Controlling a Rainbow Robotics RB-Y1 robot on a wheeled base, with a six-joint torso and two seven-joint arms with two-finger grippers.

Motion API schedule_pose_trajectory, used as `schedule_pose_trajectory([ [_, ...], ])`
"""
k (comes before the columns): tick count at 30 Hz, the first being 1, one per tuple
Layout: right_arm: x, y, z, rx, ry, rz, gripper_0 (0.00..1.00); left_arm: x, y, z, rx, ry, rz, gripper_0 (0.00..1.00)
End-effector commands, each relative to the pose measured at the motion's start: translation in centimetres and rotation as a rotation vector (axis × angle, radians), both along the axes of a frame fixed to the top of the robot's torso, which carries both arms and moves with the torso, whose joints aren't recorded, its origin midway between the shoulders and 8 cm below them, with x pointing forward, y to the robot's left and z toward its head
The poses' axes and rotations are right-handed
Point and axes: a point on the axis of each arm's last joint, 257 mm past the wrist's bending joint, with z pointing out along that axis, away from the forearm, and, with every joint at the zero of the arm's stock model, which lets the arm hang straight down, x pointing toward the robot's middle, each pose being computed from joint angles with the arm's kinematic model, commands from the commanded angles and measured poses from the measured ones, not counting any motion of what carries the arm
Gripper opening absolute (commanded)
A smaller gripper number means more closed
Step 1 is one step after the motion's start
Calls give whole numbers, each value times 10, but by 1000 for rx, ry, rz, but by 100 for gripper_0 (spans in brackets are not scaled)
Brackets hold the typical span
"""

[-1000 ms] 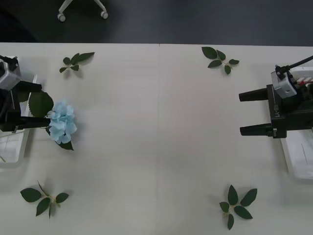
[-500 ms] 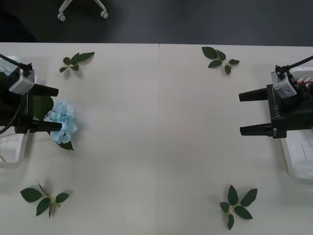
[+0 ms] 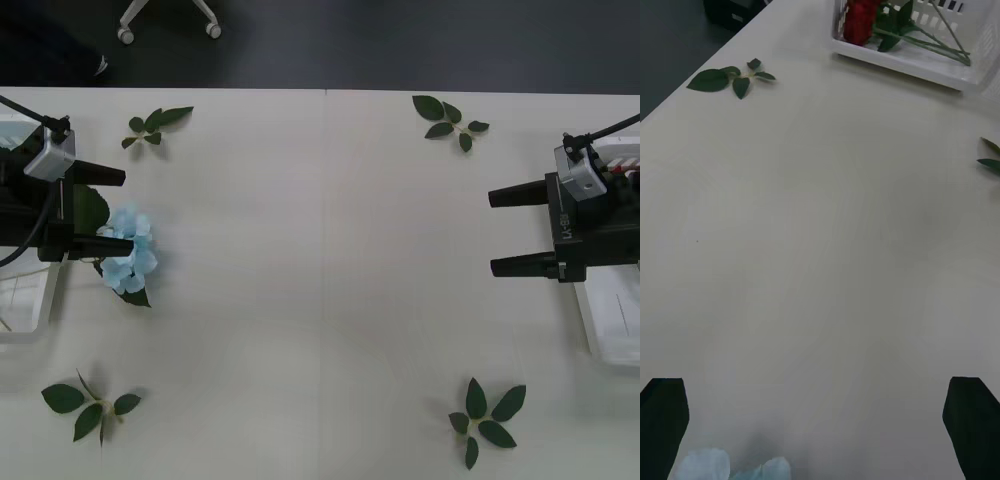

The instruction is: Put the red flowers into the right box and the blue flowers into the left box

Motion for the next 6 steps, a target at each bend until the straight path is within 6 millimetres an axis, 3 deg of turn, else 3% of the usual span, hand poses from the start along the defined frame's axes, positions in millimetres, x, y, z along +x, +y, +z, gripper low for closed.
schedule_pose_trajectory([
  [1,2,-6,10,-24,-26,-1,94,4,0,14,12,-42,-6,100],
  [6,2,-6,10,-24,-26,-1,94,4,0,14,12,-42,-6,100],
])
